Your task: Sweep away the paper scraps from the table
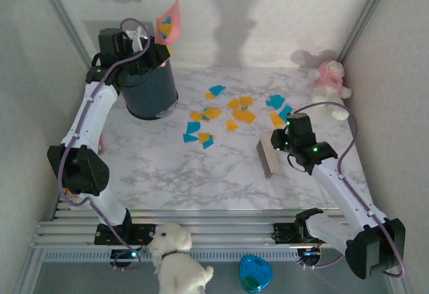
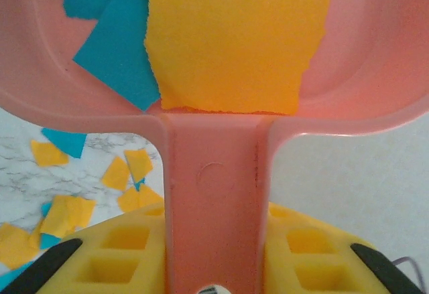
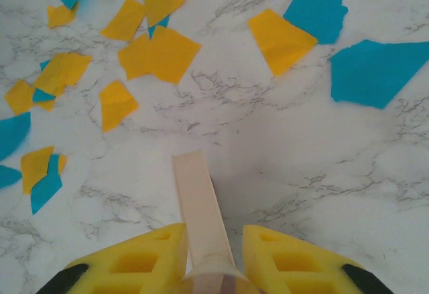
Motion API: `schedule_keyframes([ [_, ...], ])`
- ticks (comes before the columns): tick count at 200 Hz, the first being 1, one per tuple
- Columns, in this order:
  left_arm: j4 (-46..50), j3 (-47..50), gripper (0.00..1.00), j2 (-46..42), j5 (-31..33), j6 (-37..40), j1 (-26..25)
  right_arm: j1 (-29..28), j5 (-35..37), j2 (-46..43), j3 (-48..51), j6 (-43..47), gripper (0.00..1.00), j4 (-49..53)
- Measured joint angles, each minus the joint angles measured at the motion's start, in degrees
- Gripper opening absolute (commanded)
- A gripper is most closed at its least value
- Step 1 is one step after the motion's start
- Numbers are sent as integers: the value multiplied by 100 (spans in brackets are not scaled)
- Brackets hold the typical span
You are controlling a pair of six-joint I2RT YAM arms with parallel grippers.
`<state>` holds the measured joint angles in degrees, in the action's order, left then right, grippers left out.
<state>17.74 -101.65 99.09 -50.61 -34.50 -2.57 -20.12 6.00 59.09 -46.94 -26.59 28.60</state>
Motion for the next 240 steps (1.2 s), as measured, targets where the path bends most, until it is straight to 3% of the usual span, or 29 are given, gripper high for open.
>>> schedule_keyframes([
  [114,-1290,485,0,341,-352,-2142,310,0,-11,81,-37,0,0,0],
  [240,-3762,1947,0,306,-352,-4551,466,0,-11,114,-37,-2,0,0],
])
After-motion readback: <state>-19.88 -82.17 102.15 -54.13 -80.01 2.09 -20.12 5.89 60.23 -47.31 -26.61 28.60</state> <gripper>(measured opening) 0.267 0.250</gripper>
